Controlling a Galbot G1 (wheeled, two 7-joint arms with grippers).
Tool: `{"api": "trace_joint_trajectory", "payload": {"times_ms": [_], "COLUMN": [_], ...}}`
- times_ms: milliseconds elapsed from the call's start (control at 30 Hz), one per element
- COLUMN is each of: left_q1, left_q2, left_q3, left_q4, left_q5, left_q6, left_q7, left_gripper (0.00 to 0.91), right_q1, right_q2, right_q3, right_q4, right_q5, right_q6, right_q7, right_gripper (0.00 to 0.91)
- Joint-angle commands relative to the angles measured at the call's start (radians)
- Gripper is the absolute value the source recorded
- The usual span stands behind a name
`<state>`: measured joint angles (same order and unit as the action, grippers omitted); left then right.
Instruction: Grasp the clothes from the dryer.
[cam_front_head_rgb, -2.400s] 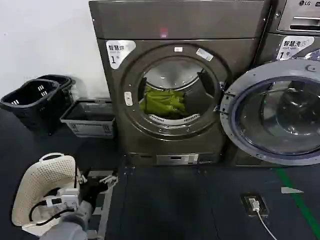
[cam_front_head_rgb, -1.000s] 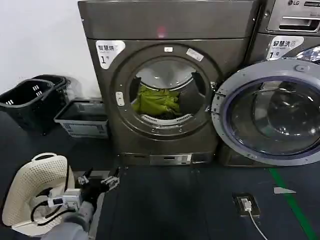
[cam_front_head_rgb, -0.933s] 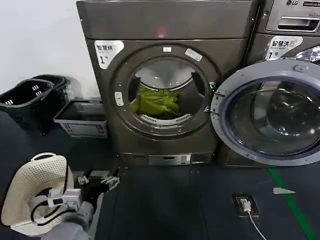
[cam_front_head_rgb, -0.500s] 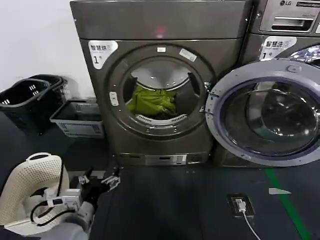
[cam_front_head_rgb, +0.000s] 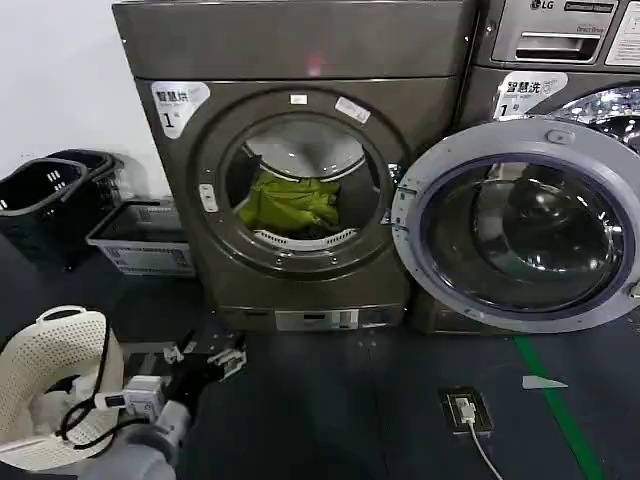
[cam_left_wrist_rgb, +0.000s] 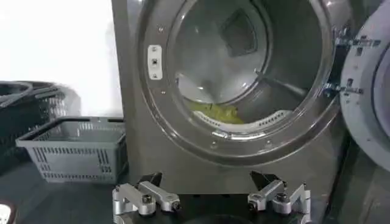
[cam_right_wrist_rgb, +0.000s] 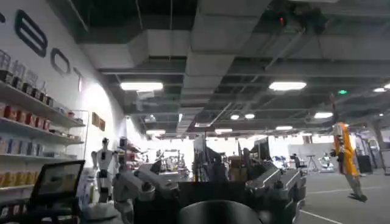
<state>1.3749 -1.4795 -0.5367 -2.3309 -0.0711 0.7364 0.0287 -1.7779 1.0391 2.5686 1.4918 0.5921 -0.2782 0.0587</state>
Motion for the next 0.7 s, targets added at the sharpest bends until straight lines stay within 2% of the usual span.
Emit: {"api": "trace_joint_trajectory", "payload": {"times_ms": [33, 467, 700], "left_q1": [-0.001, -0.002, 0.000], "left_q2": [0.000, -0.003, -0.004], "left_q3": [0.001, 0.011, 0.013], "left_q4": [0.003, 0.009, -0.002], "left_q5": [0.034, 0.059, 0.082], "left_q6": [0.049, 0.049, 0.049], "left_q7": [-0.009, -0.013, 0.004], "left_gripper": [0.907, 0.907, 0.907], "right_q1": [0.001, 0.006, 0.010], "right_q2": [0.002, 0.009, 0.008], "right_q3": [0.001, -0.009, -0.014], "right_q4": [0.000, 0.004, -0.006], "right_q5": [0.001, 0.001, 0.027], "right_q6": [0.000, 0.005, 0.049], "right_q7": [0.000, 0.004, 0.005], "right_gripper": [0.907, 0.907, 0.907]}}
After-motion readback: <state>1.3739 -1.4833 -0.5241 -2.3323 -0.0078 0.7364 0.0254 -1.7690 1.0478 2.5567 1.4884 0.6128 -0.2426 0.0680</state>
